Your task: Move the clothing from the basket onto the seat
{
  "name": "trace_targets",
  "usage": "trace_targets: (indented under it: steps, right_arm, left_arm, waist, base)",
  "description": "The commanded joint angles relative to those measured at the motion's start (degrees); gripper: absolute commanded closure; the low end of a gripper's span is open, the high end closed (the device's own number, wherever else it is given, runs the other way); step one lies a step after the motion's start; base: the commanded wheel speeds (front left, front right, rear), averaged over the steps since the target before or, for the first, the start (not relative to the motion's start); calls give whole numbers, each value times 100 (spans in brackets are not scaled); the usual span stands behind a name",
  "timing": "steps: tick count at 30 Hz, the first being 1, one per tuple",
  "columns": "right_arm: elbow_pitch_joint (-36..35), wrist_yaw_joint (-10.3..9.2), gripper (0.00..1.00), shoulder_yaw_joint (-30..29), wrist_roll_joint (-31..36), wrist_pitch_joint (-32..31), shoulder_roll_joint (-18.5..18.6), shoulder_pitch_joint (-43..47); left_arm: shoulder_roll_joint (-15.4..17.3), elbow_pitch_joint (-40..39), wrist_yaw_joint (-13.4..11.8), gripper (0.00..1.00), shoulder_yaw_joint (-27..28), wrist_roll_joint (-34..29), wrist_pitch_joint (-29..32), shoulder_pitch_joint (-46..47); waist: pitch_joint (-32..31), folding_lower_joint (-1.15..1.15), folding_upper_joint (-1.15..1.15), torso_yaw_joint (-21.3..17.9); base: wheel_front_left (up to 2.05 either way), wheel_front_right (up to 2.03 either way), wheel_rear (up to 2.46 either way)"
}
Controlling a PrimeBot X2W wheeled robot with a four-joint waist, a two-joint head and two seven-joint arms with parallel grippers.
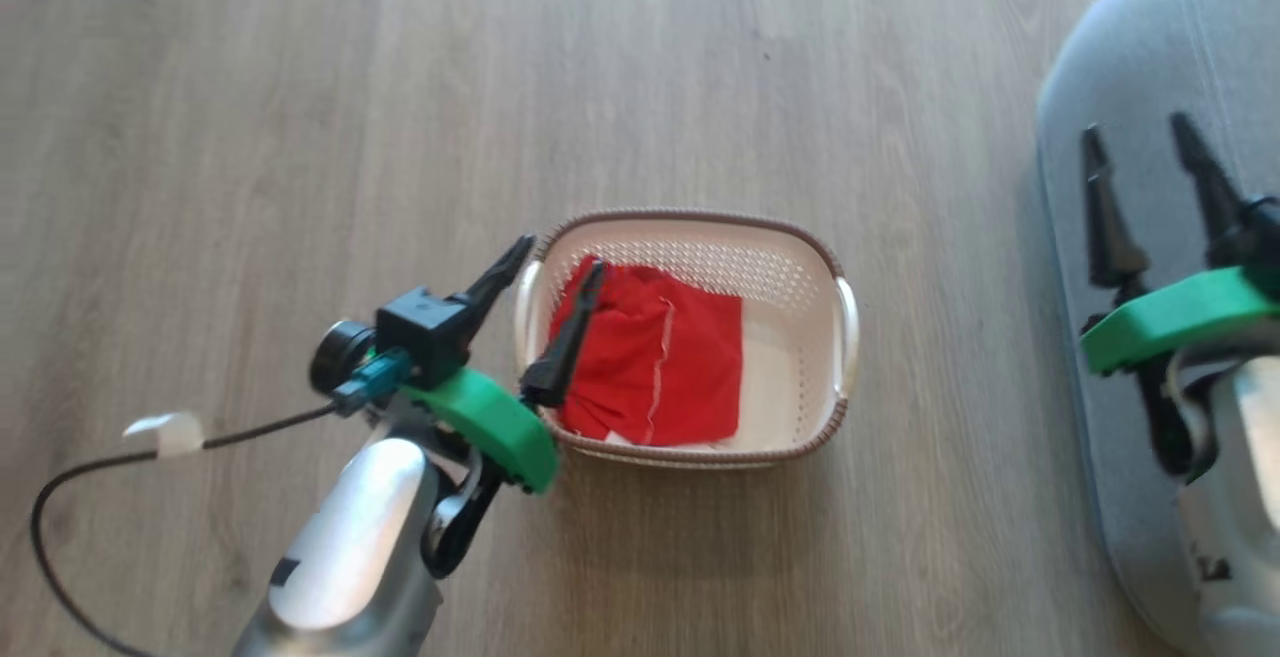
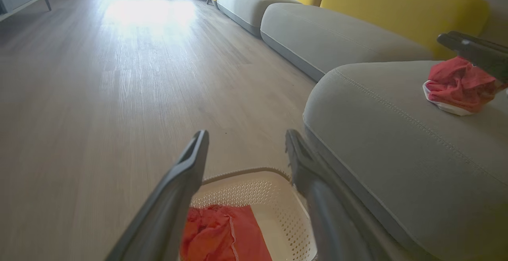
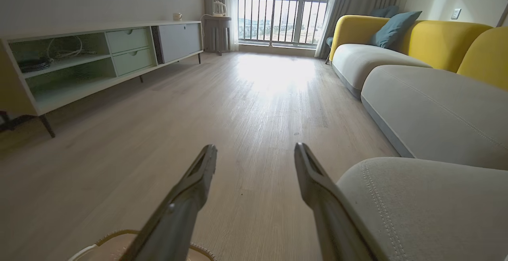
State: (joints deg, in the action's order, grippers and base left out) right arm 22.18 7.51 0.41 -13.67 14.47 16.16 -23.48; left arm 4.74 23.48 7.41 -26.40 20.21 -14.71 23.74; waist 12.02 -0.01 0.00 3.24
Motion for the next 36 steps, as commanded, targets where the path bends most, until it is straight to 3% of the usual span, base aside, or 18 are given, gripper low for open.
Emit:
trace_targets:
  steps: [1, 13, 22, 36]
  right_arm:
    - [-273, -2, 0, 227, -77, 52, -19, 114]
    - [-592, -2, 0, 821, -259, 52, -375, 694]
    - [-690, -2, 0, 757, -156, 52, -694, 1093]
    - [-661, -2, 0, 386, 28, 52, -1122, 1575]
  left_arm:
    - [-3, -136, 8, 0, 443, -109, -29, -6]
    - [-127, -151, -1, 0, 1652, -543, -29, -597]
    - [-177, -339, -124, 0, 2311, -774, -29, -984]
    - [-185, -692, -245, 0, 2573, -1090, -29, -1545]
  waist:
    - [-198, 1, 0, 214]
    - [-558, 1, 0, 346]
    - [-762, 1, 0, 262]
    - [-1009, 1, 0, 157]
  base:
    - [0, 0, 0]
    - [0, 0, 0]
    - [0, 0, 0]
    - [0, 0, 0]
